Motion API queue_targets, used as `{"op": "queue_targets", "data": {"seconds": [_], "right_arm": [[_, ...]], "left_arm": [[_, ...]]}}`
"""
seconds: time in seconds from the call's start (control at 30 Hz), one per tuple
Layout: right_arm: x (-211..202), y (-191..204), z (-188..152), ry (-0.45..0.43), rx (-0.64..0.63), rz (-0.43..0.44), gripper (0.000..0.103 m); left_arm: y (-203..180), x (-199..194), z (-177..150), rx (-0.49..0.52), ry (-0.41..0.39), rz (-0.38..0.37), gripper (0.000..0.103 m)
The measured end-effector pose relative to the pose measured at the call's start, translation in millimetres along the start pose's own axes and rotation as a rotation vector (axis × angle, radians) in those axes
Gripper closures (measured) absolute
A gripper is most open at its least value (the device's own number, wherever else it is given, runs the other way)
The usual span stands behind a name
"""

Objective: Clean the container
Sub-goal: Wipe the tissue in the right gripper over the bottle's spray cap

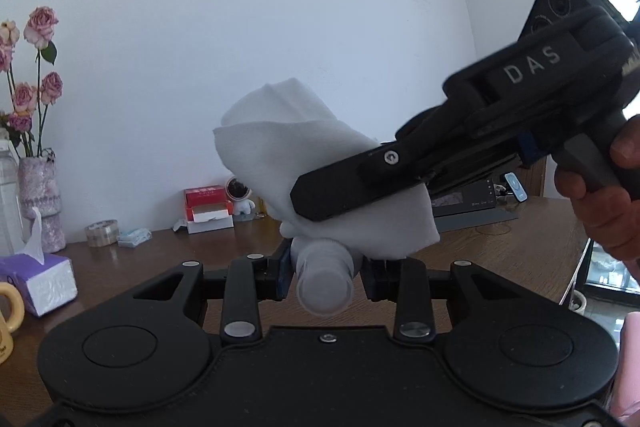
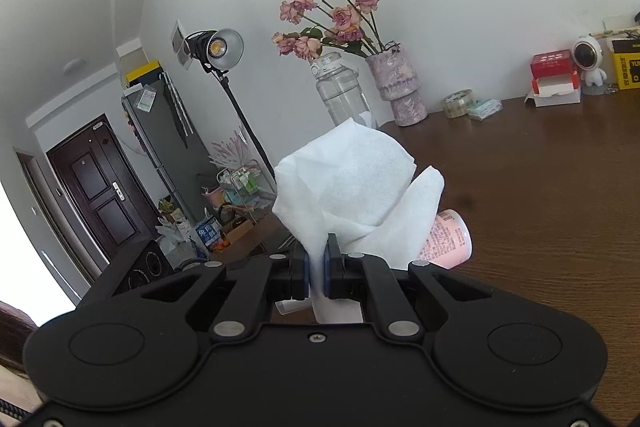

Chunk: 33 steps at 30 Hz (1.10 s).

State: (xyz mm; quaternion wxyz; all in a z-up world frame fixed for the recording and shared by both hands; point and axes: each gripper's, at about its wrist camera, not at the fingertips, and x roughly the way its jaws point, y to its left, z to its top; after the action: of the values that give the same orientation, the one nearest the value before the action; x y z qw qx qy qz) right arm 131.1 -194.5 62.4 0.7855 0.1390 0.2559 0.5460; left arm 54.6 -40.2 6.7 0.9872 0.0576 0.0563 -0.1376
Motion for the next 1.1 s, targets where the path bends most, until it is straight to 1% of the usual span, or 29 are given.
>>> {"op": "queue_targets", "data": {"seconds": [0.07,0.1,0.17,0.27,0.43,0.47,0.73,0.8,0.93,1.1], "right_arm": [[-3,6,-2,0.005,-0.019,-0.005,0.097],[-15,19,-6,-0.005,-0.018,-0.012,0.096],[-18,14,-3,-0.02,-0.017,-0.042,0.096],[-19,6,-1,-0.024,0.005,-0.062,0.096],[-16,-12,3,-0.037,0.006,-0.159,0.096],[-16,-12,3,-0.035,0.003,-0.162,0.096],[-11,37,-10,0.018,-0.136,-0.03,0.096],[-12,38,-11,0.02,-0.15,-0.042,0.096],[-14,33,-12,0.009,-0.135,-0.051,0.096],[-16,27,-14,-0.004,-0.116,-0.063,0.096]], "left_arm": [[-2,0,-2,0.019,-0.006,0.013,0.07],[-2,-1,-2,0.024,-0.011,0.018,0.07],[-2,-2,-3,0.029,-0.017,0.024,0.07],[-3,-4,-3,0.029,-0.018,0.026,0.07],[-6,-8,-2,0.042,-0.026,0.032,0.07],[-7,-8,-2,0.046,-0.026,0.036,0.07],[-7,-5,-2,0.041,-0.024,0.038,0.07],[-8,-6,-2,0.043,-0.028,0.029,0.07],[-11,-9,-1,0.055,-0.047,0.015,0.07],[-9,-11,1,0.049,-0.048,0.026,0.07]]}}
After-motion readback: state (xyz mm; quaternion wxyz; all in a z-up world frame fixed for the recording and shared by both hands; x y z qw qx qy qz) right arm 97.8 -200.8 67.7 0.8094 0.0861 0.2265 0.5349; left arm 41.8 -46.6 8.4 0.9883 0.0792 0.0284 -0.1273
